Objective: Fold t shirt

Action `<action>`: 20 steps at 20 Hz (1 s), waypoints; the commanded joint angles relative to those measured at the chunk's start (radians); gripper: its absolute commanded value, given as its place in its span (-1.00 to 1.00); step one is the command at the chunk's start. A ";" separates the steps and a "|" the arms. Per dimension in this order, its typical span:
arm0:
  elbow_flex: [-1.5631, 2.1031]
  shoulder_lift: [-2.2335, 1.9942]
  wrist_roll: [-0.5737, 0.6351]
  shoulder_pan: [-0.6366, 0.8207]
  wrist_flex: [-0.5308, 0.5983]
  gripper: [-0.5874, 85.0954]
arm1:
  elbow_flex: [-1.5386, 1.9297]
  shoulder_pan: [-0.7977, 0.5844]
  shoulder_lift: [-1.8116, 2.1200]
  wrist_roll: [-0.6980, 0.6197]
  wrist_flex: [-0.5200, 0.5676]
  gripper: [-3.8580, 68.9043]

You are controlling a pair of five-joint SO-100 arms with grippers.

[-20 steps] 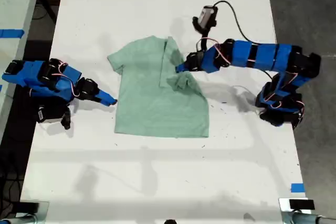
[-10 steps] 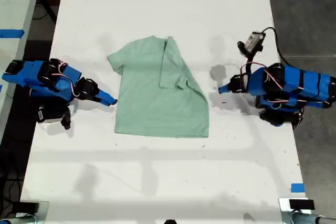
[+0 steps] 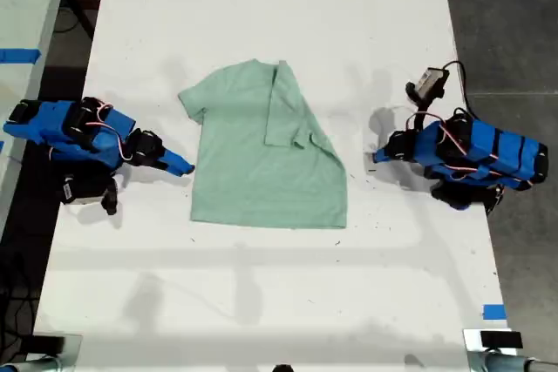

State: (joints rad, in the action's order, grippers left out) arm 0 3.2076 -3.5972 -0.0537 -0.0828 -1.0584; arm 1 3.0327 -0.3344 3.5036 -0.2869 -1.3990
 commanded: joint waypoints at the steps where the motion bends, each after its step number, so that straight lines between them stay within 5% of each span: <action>1: 0.006 -0.008 0.005 -0.008 -0.003 -0.72 | 0.025 0.000 0.011 0.018 -0.008 -0.91; 20: 0.006 -0.008 0.005 -0.008 -0.003 -0.72 | 0.025 0.005 0.011 0.031 -0.011 -0.91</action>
State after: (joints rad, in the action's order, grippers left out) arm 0 3.2076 -3.5972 -0.0537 -0.0828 -1.0584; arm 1 3.0327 -0.3329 3.5036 -0.2684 -1.3990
